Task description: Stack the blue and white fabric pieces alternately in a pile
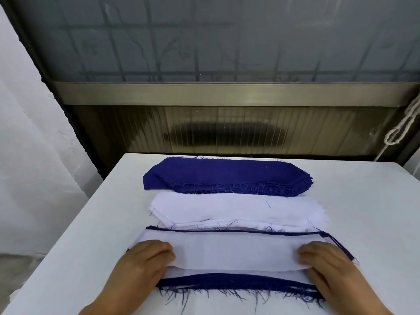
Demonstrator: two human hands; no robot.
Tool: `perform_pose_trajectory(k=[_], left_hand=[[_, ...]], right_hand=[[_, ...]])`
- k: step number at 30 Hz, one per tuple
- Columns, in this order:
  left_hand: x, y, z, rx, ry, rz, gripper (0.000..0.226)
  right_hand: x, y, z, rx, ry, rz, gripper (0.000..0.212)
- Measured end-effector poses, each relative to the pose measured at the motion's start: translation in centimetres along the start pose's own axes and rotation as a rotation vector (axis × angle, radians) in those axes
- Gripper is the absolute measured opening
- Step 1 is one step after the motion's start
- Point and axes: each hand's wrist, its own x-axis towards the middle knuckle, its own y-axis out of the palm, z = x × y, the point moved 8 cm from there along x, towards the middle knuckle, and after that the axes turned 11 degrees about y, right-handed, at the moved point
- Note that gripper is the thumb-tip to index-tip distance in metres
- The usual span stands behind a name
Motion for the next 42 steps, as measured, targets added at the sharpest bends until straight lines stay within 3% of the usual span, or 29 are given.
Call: perform_pose_trajectory(k=[20, 31, 35, 39, 42], left_hand=[[0.1, 0.6, -1.0, -0.040, 0.000, 0.022, 0.050], [-0.3, 0.8, 0.1, -0.205, -0.145, 0.095, 0.028], [1.8, 1.3, -0.7, -0.186, -0.148, 0.122, 0.028], [4.9, 2.7, -1.7, -0.210, -0.162, 0.153, 0.012], [4.9, 3.7, -1.3, -0.182, -0.223, 0.229, 0.009]], right_hand=[[-1.0, -0.6, -0.2, 0.056, 0.069, -0.080, 0.045], [-0.3, -1.6, 0.5, 0.054, 0.104, -0.064, 0.044], [1.6, -0.6, 2.1, 0.057, 0.133, 0.016, 0.031], [3.5, 1.9, 3.8, 0.036, 0.201, 0.175, 0.003], [3.5, 3.5, 3.2, 0.003, 0.313, 0.284, 0.011]])
